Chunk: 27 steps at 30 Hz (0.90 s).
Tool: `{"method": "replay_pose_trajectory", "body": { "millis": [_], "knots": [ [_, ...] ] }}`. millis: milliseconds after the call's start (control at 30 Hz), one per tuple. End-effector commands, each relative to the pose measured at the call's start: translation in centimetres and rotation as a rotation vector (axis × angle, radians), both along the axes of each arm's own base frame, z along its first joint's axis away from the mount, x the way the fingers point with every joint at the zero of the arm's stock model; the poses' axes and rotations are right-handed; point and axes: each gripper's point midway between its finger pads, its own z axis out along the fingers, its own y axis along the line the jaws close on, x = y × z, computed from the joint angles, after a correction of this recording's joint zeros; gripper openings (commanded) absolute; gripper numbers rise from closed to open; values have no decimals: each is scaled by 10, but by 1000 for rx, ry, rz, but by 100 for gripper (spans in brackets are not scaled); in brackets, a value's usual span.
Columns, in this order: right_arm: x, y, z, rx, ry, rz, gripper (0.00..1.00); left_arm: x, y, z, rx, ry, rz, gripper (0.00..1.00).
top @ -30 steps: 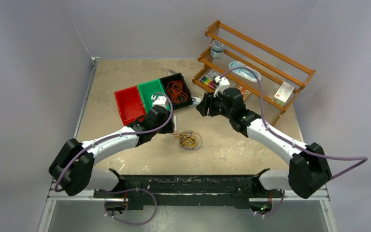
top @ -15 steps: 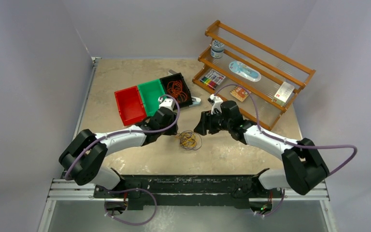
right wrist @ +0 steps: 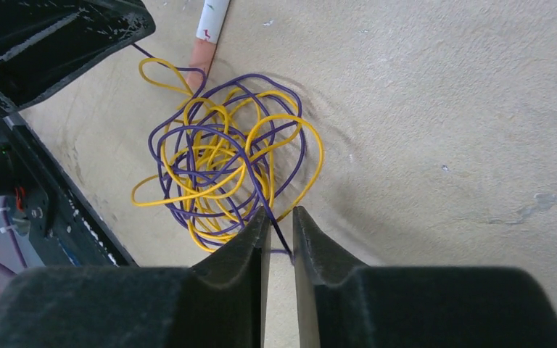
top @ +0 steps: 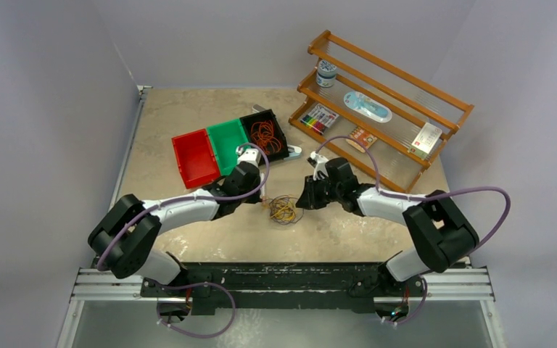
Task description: Untangle the cables
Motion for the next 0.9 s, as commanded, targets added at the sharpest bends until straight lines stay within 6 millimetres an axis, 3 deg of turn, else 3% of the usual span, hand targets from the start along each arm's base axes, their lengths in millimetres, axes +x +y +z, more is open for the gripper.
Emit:
{"method": "replay_pose_trajectory", "body": {
  "millis": [0, 100, 233, 367, 633, 867],
  "knots": [
    [14, 2, 26, 18, -108, -17, 16, 12, -1, 32, -40, -87, 36, 8],
    [20, -4, 37, -6, -149, -36, 9, 15, 3, 44, -49, -120, 62, 16],
    [24, -8, 49, -28, -186, -51, 8, 18, 6, 60, -73, -158, 86, 25],
    [26, -9, 48, -40, -190, -47, 19, 18, 7, 68, -86, -174, 93, 31],
    [24, -4, 41, -23, -165, -31, 21, 16, 9, 69, -85, -171, 96, 32],
    [28, -11, 25, -83, -149, -57, 35, 18, 7, 70, -87, -173, 95, 33]
  ]
}}
